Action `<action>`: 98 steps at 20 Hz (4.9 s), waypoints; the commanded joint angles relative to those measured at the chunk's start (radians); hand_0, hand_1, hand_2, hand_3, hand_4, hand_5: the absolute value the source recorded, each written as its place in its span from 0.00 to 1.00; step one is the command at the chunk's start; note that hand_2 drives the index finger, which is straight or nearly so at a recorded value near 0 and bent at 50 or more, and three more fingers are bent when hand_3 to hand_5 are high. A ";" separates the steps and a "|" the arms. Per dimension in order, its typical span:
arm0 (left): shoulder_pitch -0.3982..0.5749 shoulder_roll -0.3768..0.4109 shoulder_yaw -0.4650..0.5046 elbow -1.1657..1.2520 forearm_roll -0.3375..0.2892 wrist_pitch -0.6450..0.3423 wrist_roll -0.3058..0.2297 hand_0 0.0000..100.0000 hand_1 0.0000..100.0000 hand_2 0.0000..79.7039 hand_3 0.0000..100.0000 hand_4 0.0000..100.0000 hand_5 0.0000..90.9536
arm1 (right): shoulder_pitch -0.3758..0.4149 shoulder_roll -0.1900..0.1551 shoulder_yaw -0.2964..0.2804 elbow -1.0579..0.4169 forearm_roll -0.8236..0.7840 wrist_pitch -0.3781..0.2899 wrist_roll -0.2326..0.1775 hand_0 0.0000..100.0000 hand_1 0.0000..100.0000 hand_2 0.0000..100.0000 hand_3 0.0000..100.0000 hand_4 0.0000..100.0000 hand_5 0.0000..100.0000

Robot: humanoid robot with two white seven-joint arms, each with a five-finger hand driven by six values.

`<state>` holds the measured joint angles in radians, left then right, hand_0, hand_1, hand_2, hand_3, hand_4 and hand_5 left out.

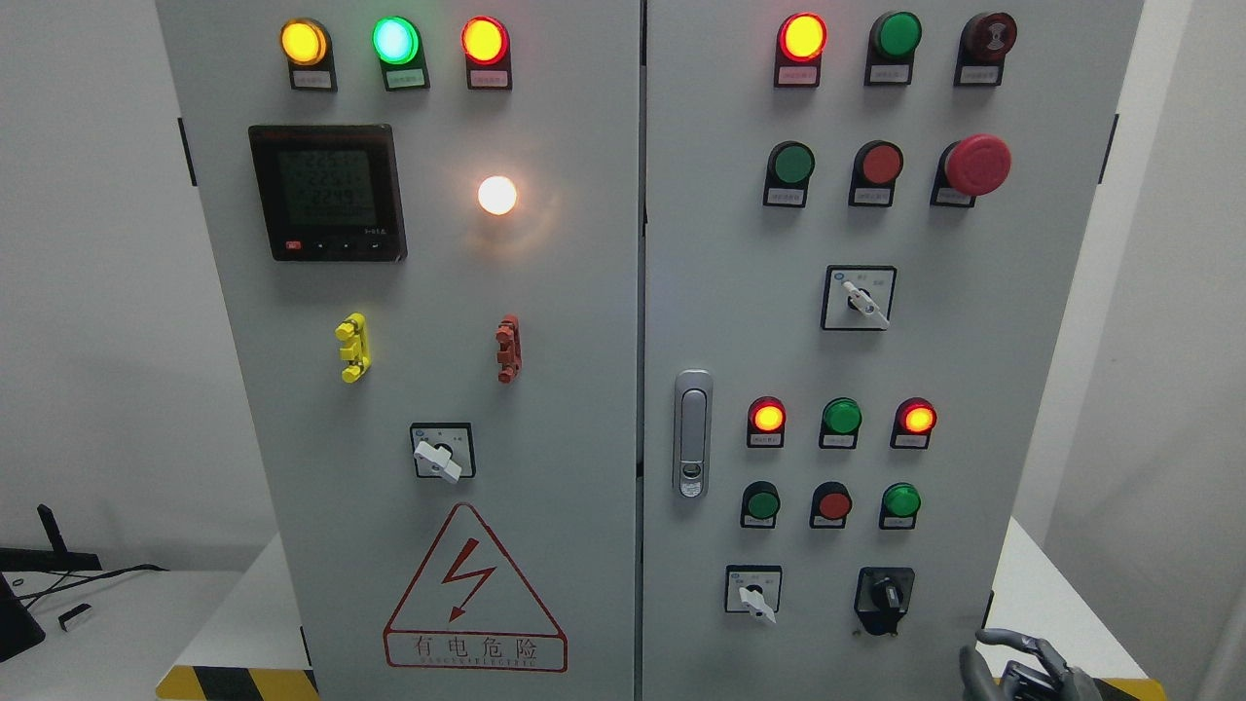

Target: Trip black knob to open circuit

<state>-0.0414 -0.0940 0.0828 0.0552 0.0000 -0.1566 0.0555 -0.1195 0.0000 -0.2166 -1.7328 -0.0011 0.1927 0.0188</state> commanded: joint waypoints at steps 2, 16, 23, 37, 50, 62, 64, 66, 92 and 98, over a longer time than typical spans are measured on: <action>0.000 -0.001 0.000 0.000 -0.031 0.000 0.000 0.12 0.39 0.00 0.00 0.00 0.00 | -0.022 0.012 0.055 0.056 0.029 -0.001 -0.011 0.36 0.72 0.43 1.00 1.00 0.96; 0.000 0.000 0.000 0.000 -0.031 0.000 0.000 0.12 0.39 0.00 0.00 0.00 0.00 | -0.023 0.026 0.120 0.042 0.039 -0.001 -0.048 0.37 0.72 0.44 1.00 0.99 0.96; 0.000 0.000 0.000 0.000 -0.031 0.000 0.000 0.12 0.39 0.00 0.00 0.00 0.00 | -0.022 0.026 0.131 0.032 0.038 -0.001 -0.046 0.38 0.73 0.45 1.00 0.99 0.96; 0.000 -0.001 0.000 0.000 -0.031 0.000 0.000 0.12 0.39 0.00 0.00 0.00 0.00 | -0.039 0.026 0.132 0.028 0.039 0.001 -0.048 0.38 0.74 0.46 1.00 0.99 0.96; 0.000 -0.001 0.000 0.000 -0.031 0.000 0.000 0.12 0.39 0.00 0.00 0.00 0.00 | -0.037 0.028 0.158 0.018 0.039 0.001 -0.049 0.38 0.74 0.46 1.00 0.99 0.96; 0.000 0.000 0.000 0.000 -0.031 0.000 0.000 0.12 0.39 0.00 0.00 0.00 0.00 | -0.037 0.041 0.181 0.009 0.041 0.011 -0.063 0.38 0.74 0.46 1.00 0.99 0.96; 0.000 0.000 0.000 0.000 -0.031 0.000 0.000 0.12 0.39 0.00 0.00 0.00 0.00 | -0.037 0.046 0.184 0.009 0.041 0.011 -0.063 0.38 0.74 0.46 1.00 0.99 0.96; 0.000 0.000 0.000 0.000 -0.031 0.000 0.000 0.12 0.39 0.00 0.00 0.00 0.00 | -0.037 0.046 0.184 0.007 0.041 0.013 -0.063 0.38 0.74 0.45 1.00 0.99 0.96; 0.000 -0.001 0.000 0.000 -0.031 0.000 0.000 0.12 0.39 0.00 0.00 0.00 0.00 | -0.040 0.054 0.163 0.018 0.047 0.017 -0.062 0.39 0.74 0.44 1.00 0.99 0.96; 0.000 0.000 0.000 0.000 -0.031 0.000 0.000 0.12 0.39 0.00 0.00 0.00 0.00 | -0.035 0.052 0.155 0.019 0.047 0.013 -0.060 0.39 0.74 0.44 1.00 0.99 0.96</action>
<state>-0.0414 -0.0938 0.0828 0.0552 0.0000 -0.1566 0.0555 -0.1593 0.0510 -0.0456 -1.7181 0.0456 0.2053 -0.0387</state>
